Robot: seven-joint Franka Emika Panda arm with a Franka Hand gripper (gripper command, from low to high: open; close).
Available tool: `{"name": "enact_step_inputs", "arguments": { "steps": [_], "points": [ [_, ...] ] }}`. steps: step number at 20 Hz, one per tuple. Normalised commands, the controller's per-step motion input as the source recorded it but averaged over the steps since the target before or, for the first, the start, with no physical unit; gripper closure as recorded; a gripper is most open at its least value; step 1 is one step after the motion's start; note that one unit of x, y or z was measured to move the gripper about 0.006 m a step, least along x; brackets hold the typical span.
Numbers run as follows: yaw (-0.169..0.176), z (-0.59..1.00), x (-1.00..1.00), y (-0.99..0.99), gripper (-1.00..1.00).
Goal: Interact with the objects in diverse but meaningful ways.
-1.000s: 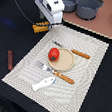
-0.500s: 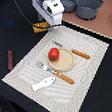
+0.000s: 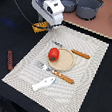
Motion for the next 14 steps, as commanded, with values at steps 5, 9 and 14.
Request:
{"name": "enact_step_inputs", "arguments": {
  "steps": [5, 9, 14],
  "points": [
    [0.035, -0.1, -0.06, 0.0, 1.0],
    [0.002, 0.43, 0.04, 0.02, 1.0],
    [0.0, 1.0, 0.38, 0.12, 1.0]
  ]
}}
